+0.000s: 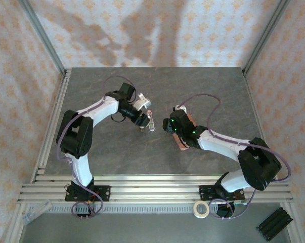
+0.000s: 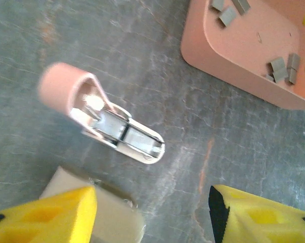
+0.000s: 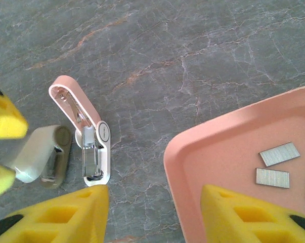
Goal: Load the staples into the stapler
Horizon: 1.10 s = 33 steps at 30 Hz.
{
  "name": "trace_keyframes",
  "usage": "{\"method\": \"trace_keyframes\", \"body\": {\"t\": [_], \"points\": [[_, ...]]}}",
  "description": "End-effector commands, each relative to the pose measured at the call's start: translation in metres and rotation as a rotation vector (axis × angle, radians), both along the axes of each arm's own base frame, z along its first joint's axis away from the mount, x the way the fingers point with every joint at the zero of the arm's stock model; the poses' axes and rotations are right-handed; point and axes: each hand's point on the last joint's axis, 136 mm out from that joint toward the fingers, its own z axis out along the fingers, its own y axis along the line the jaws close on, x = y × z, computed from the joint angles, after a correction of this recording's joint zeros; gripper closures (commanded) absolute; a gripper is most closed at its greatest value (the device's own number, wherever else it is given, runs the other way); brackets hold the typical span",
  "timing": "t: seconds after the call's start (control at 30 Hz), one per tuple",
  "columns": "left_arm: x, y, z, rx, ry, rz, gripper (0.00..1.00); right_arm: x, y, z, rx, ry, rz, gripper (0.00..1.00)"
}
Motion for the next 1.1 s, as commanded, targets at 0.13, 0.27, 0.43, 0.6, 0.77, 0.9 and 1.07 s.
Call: {"method": "trace_keyframes", "body": {"t": [0.13,0.27,0.43,0.6,0.77,0.9,1.07], "points": [[-0.025,-0.010,0.006,-0.004,0.043,-0.036,0.39,0.001,-0.004,0.016,0.003,-0.031,-0.014,0.49],[-0.015,-0.007,0.023,-0.006,0.001,0.061,0.40,0.000,-0.005,0.020,0.013,-0.039,-0.014,0.49],[0.012,0.024,0.044,0.019,-0.015,0.364,0.41,-0.001,-0.006,0.025,0.020,-0.042,-0.020,0.50],[0.010,0.038,0.042,0.030,0.046,0.456,0.42,-0.002,-0.008,0.027,0.024,-0.043,-0.028,0.49],[0.006,0.045,0.017,0.111,0.128,0.482,0.57,-0.003,-0.009,0.031,0.030,-0.045,-0.030,0.49],[0.003,0.040,0.002,0.148,0.181,0.465,0.57,-0.005,-0.013,0.033,0.029,-0.049,-0.039,0.49],[0.002,0.035,-0.008,0.169,0.190,0.453,0.56,-0.007,-0.018,0.036,0.020,-0.057,-0.052,0.49]]}}
